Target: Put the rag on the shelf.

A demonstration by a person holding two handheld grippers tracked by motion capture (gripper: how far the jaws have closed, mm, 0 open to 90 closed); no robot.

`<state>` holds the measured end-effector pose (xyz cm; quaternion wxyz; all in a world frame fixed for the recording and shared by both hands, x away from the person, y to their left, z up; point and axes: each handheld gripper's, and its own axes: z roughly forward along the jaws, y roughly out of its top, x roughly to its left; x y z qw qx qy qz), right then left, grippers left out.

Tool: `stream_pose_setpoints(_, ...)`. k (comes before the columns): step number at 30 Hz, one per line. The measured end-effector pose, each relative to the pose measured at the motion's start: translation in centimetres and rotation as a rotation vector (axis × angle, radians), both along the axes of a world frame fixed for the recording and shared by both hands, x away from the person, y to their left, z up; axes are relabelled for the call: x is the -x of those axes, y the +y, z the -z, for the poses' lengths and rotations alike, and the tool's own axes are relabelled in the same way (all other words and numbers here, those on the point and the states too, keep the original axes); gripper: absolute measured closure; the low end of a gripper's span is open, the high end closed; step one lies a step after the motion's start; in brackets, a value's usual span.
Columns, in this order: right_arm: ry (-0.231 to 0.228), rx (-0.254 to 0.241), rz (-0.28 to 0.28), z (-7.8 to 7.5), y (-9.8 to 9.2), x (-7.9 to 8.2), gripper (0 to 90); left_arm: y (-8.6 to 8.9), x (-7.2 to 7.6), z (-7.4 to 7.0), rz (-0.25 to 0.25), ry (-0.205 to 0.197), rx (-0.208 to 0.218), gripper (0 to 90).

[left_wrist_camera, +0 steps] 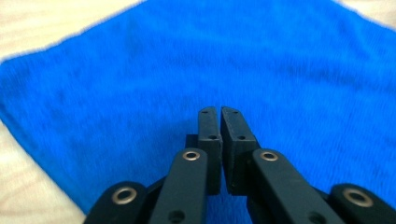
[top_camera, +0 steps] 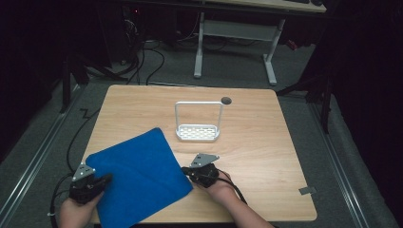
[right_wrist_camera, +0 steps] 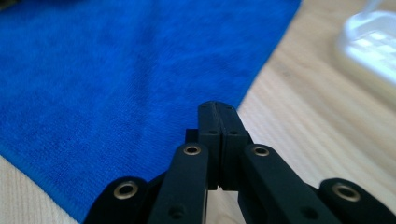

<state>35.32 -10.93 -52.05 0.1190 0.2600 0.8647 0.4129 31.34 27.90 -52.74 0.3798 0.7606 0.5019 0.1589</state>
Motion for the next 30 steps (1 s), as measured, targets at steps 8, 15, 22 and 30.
stream_pose_setpoints(8,0.058,0.051,-0.012,1.0,0.4,-0.5,90.0,-0.3,-0.3,0.5,0.013,0.025,0.005,87.3)
stream_pose_setpoints(15,0.046,0.082,0.018,0.8,-2.0,1.8,90.0,-1.5,-1.4,0.5,0.082,0.040,0.037,85.1)
stream_pose_setpoints(22,0.071,0.077,0.037,0.6,-4.7,4.4,90.0,-3.4,-2.4,0.4,0.181,0.070,0.055,83.8)
stream_pose_setpoints(30,0.001,0.023,0.068,0.0,-2.5,1.4,87.9,-2.3,-1.0,0.4,0.067,0.017,0.031,71.2)
